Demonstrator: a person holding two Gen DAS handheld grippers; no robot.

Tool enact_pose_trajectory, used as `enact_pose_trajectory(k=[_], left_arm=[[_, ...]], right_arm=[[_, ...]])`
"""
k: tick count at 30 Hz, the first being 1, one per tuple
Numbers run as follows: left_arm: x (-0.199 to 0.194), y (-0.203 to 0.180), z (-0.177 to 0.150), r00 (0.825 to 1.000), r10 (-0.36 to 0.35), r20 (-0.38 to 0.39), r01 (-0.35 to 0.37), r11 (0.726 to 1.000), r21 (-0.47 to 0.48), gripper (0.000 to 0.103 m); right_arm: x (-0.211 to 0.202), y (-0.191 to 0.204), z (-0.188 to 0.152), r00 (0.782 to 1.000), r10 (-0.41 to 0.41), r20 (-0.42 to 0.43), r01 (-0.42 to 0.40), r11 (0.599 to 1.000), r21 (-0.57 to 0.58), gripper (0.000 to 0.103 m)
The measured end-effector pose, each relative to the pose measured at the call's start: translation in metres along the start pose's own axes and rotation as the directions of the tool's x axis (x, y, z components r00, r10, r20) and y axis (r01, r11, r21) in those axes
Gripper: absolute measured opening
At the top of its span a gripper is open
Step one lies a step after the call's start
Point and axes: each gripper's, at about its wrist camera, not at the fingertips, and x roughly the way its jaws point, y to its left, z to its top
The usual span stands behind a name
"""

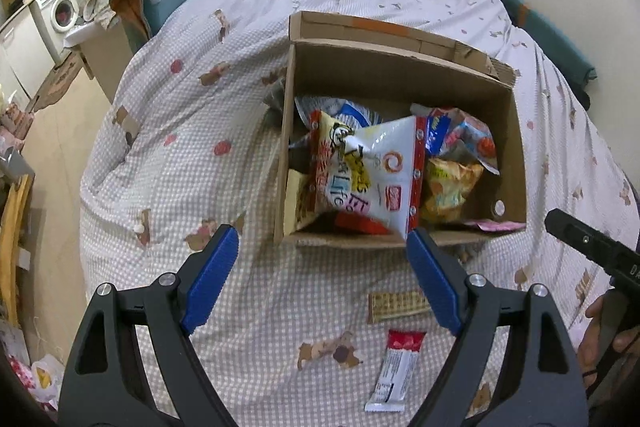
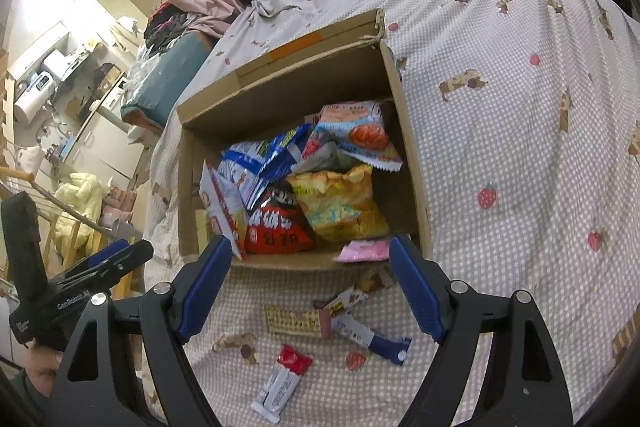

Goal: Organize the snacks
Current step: 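Withdraw both tools from the box back over the pile, then grasp the red-white snack bar with the left tool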

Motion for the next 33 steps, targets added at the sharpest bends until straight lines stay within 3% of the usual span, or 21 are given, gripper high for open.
enact_pose_trajectory(k=[7, 10, 17, 22, 27, 33], left_arm=[[-0.011, 0.002, -0.019, 1.000, 0.005, 0.016, -0.005, 1.000, -0.008, 0.084], [-0.012, 0.005, -0.026, 1.000, 0.005, 0.017, -0.005, 1.000, -0.026, 0.084], [-0.006, 0.013, -0.040, 1.000, 0.002, -0.016, -0.003, 0.998, -0.060, 0.084], [-0.004, 0.008, -0.048, 1.000, 0.016, -0.017, -0.016, 1.000, -0.015, 0.086], [-0.001, 0.000, -0.051, 1.000, -0.009, -0.020, 0.009, 1.000, -0.008, 0.095], [0.017, -0.010, -0.056, 0.996, -0.025, -0.087, 0.026, 1.000, 0.011, 0.095]], right_arm=[[-0.005, 0.005, -0.019, 1.000, -0.011, -0.029, 0.010, 1.000, -0.016, 0.084], [-0.006, 0.008, -0.030, 0.999, -0.006, -0.038, 0.005, 1.000, -0.027, 0.090], [-0.008, 0.007, -0.044, 0.999, -0.021, -0.048, 0.020, 0.999, -0.029, 0.092], [-0.008, -0.007, -0.053, 0.996, -0.057, -0.067, 0.057, 0.998, -0.009, 0.092], [-0.016, -0.027, -0.059, 0.994, -0.082, -0.066, 0.084, 0.996, 0.027, 0.092], [-0.024, -0.059, -0.061, 0.995, -0.077, -0.066, 0.086, 0.986, 0.146, 0.092]])
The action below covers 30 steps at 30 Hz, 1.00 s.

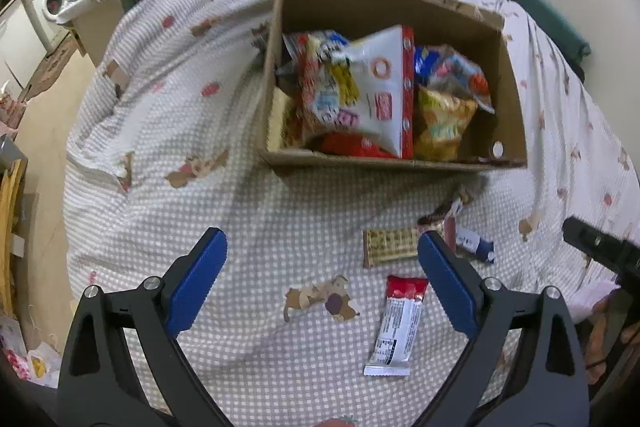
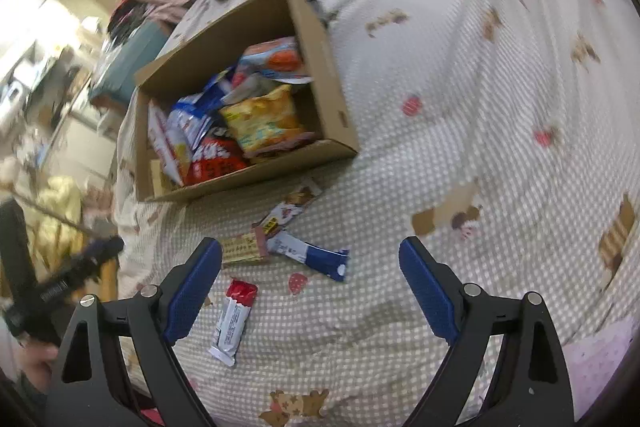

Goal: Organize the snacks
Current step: 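Grasp the red-white snack bar with the left tool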

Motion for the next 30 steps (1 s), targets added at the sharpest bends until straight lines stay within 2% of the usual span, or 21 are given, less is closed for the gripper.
enact_pose_trajectory(k=[3, 5, 9, 13, 19, 21, 22, 24, 30], left_arm=[[0.018, -0.005, -0.004, 0.996, -0.056, -0.074, 0.056, 0.998, -0.001, 0.095], [0.031, -0.013, -0.008, 0.992, -0.062, -0.111, 0.064, 0.998, 0.015, 0.095], [0.058, -0.037, -0.022, 0.970, -0.089, -0.227, 0.108, 0.992, 0.070, 0.095], [0.074, -0.064, -0.047, 0.952, -0.063, -0.299, 0.118, 0.978, 0.172, 0.092], [0.096, -0.080, -0.065, 0.934, -0.026, -0.355, 0.116, 0.965, 0.237, 0.071], [0.101, -0.083, -0.067, 0.931, -0.001, -0.365, 0.105, 0.959, 0.265, 0.048], [0.102, -0.084, -0.067, 0.930, 0.002, -0.367, 0.104, 0.957, 0.270, 0.045], [0.101, -0.083, -0.066, 0.929, -0.006, -0.371, 0.111, 0.959, 0.262, 0.028], [0.085, -0.071, -0.057, 0.932, -0.031, -0.361, 0.120, 0.966, 0.229, 0.028]], right_arm=[[0.003, -0.011, 0.001, 1.000, -0.008, -0.017, 0.009, 0.999, 0.047, 0.092], [0.007, -0.014, 0.002, 0.999, -0.011, -0.030, 0.013, 0.998, 0.064, 0.092], [0.013, -0.011, 0.005, 0.999, -0.008, -0.044, 0.011, 0.998, 0.064, 0.092], [0.021, -0.005, 0.006, 0.998, -0.015, -0.063, 0.017, 0.999, 0.038, 0.092], [0.033, -0.001, 0.006, 0.995, -0.029, -0.094, 0.031, 0.999, 0.016, 0.092], [0.035, 0.000, 0.007, 0.995, -0.030, -0.096, 0.031, 0.999, 0.015, 0.092], [0.035, 0.001, 0.007, 0.995, -0.030, -0.096, 0.031, 0.999, 0.013, 0.092], [0.036, 0.003, 0.007, 0.995, -0.033, -0.098, 0.034, 0.999, 0.004, 0.092], [0.041, 0.006, 0.008, 0.993, -0.046, -0.109, 0.045, 0.999, -0.009, 0.093]])
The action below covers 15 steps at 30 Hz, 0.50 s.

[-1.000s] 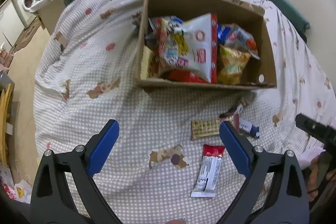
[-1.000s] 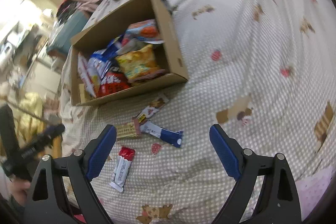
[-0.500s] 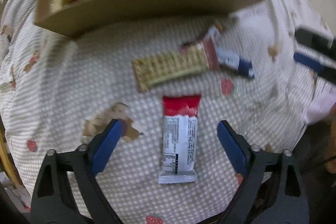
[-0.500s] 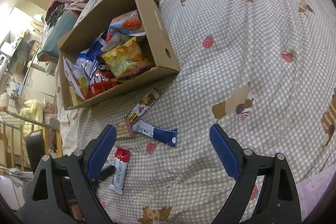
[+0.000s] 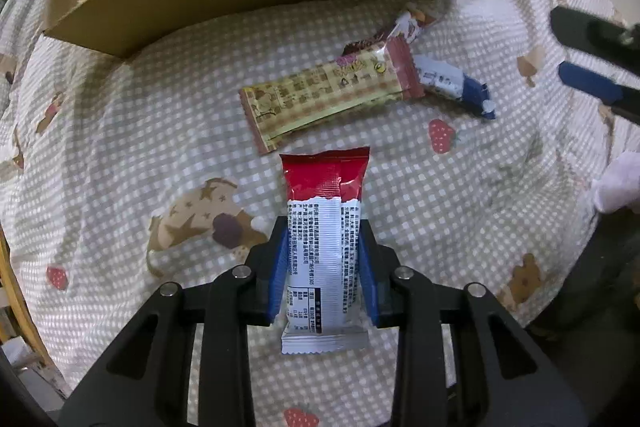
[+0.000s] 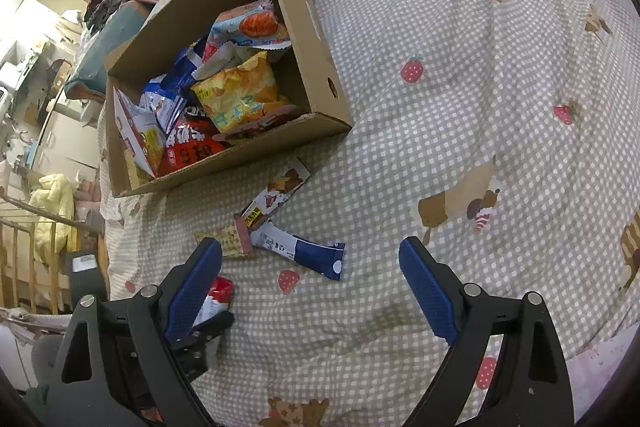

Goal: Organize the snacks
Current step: 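Grasp the red-white snack bar with the left tool, then grasp the white-blue bar with the right tool while the left tool holds the red-white bar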

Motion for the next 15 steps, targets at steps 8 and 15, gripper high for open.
enact_pose_trajectory(k=[8, 15], left_arm=[[-0.050, 0.018, -0.007, 0.995, 0.013, 0.102, -0.007, 0.999, -0.053, 0.028], [-0.075, 0.048, -0.009, 0.983, 0.062, 0.174, -0.036, 0.988, -0.148, 0.028]], right_arm=[[0.003, 0.005, 0.003, 1.000, -0.008, -0.004, 0.008, 1.000, -0.019, 0.092], [0.022, 0.021, 0.013, 0.993, -0.092, -0.073, 0.078, 0.981, -0.178, 0.092]])
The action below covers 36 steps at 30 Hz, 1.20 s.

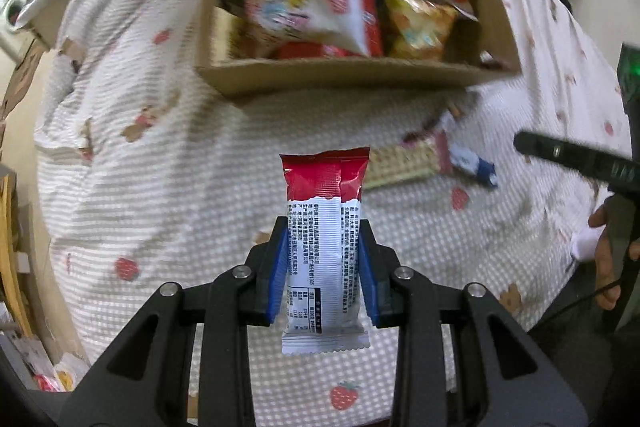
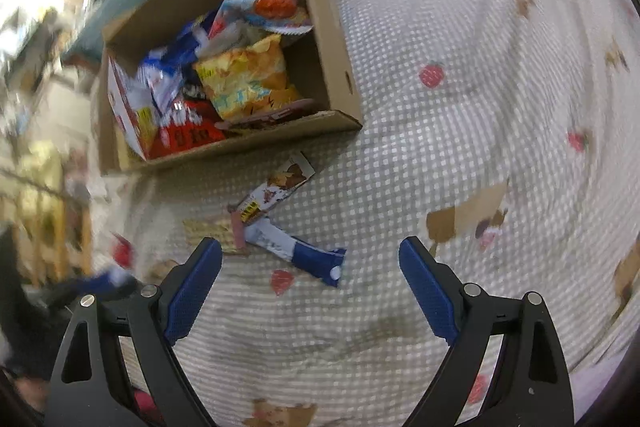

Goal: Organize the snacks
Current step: 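Grasp the white-blue bar with the right tool while the left tool holds the red-white bar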

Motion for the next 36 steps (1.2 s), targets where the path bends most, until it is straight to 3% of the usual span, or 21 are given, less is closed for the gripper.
enact_pose_trajectory(k=[6, 10, 13, 17, 20, 21, 23, 32, 36], left_arm=[[0.001, 0.018, 0.010, 1.000, 0.001, 0.024, 0.000, 0.999, -0.041, 0.028], [0.003, 0.017, 0.013, 1.000, -0.006, 0.031, 0.008, 0.999, -0.046, 0.028], [0.005, 0.019, 0.014, 1.000, -0.008, 0.028, 0.009, 0.998, -0.057, 0.028], [0.006, 0.023, 0.015, 1.000, -0.003, 0.025, 0.005, 0.998, -0.068, 0.028], [0.008, 0.023, 0.015, 1.000, 0.003, 0.024, -0.001, 0.997, -0.073, 0.028], [0.009, 0.024, 0.015, 1.000, 0.006, 0.023, -0.004, 0.997, -0.074, 0.028], [0.011, 0.024, 0.014, 1.000, 0.013, 0.021, -0.011, 0.997, -0.073, 0.028], [0.008, 0.023, 0.011, 1.000, 0.014, 0.027, -0.012, 0.997, -0.073, 0.028], [0.005, 0.022, 0.009, 0.999, 0.025, 0.037, -0.022, 0.997, -0.071, 0.028]], right_arm=[[0.036, 0.025, 0.004, 0.993, -0.086, -0.083, 0.071, 0.983, -0.172, 0.091], [0.060, 0.051, 0.002, 0.979, -0.184, -0.083, 0.146, 0.930, -0.336, 0.080], [0.076, 0.059, 0.002, 0.972, -0.210, -0.103, 0.156, 0.910, -0.384, 0.065], [0.087, 0.069, -0.001, 0.967, -0.226, -0.115, 0.158, 0.891, -0.425, 0.056], [0.090, 0.069, -0.002, 0.968, -0.214, -0.135, 0.139, 0.896, -0.421, 0.037], [0.090, 0.069, -0.003, 0.968, -0.211, -0.135, 0.136, 0.895, -0.424, 0.026], [0.088, 0.070, -0.007, 0.971, -0.196, -0.139, 0.121, 0.898, -0.422, 0.019], [0.060, 0.052, -0.042, 0.971, -0.148, -0.188, 0.066, 0.921, -0.383, 0.019], [0.037, 0.046, -0.061, 0.979, -0.118, -0.164, 0.050, 0.928, -0.369, 0.019]])
